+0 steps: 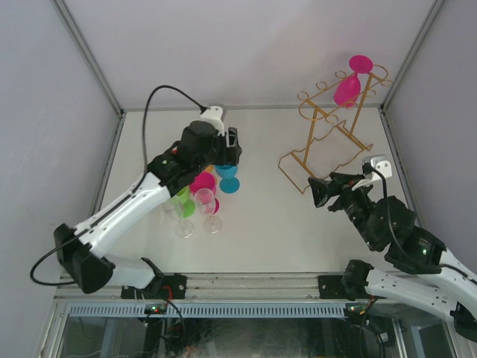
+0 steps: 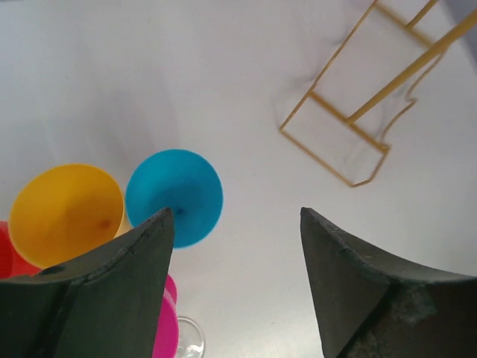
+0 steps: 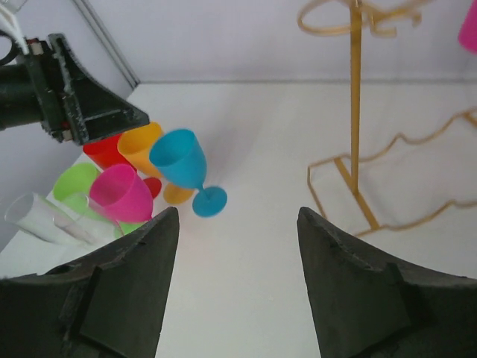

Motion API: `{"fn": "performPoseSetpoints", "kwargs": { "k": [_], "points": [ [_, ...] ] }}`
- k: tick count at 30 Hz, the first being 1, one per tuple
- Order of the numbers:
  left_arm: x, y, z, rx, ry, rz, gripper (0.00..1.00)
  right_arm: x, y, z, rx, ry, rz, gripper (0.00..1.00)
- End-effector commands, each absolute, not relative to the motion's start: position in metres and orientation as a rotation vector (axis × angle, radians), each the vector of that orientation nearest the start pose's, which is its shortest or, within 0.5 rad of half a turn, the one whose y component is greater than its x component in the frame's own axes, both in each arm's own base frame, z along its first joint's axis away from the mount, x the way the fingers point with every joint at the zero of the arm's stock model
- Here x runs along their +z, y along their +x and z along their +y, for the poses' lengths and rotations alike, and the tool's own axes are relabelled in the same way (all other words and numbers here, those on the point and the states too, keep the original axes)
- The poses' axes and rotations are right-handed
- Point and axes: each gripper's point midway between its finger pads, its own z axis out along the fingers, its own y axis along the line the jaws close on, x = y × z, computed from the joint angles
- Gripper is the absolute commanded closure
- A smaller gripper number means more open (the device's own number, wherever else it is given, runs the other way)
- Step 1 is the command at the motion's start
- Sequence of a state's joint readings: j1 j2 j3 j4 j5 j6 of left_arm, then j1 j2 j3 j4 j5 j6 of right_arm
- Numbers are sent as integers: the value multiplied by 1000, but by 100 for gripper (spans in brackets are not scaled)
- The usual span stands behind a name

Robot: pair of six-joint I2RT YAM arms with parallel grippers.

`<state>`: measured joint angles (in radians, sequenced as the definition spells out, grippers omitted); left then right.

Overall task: Take the wine glass off the wine glass rack
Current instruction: Place the wine glass at the center of the board, then pick up the wine glass from the wine rack.

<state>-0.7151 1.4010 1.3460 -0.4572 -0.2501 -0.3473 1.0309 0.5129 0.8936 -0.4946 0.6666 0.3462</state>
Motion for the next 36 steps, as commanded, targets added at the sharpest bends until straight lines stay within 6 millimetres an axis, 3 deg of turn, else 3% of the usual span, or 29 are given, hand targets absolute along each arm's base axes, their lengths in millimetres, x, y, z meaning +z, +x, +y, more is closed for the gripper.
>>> {"fn": "performPoseSetpoints", "kwargs": {
  "k": [1, 7, 10, 13, 17, 26, 31, 36],
  "points": [
    [315, 318, -237, -575, 135, 1913, 26, 389, 195, 136, 479, -195, 1502, 35],
    [347, 285, -212, -673, 126, 1803, 15, 432, 221, 128, 297, -234, 1436, 26],
    [356, 270, -201, -693, 132, 1774, 8, 453, 244, 110, 197, -168, 1449, 23],
    [358, 257, -190, -687, 139, 1785, 5, 463, 273, 98, 203, -106, 1491, 23],
    [359, 243, -174, -678, 124, 1788, 2, 474, 312, 78, 333, 6, 1545, 24],
    [365, 203, -147, -717, 97, 1775, 0, 482, 394, 10, 483, 314, 1591, 33],
    [367, 188, -140, -739, 100, 1755, 0, 473, 437, -17, 506, 415, 1627, 36],
    [368, 183, -139, -750, 101, 1753, 0, 449, 481, -27, 516, 453, 1719, 40]
  ]
}}
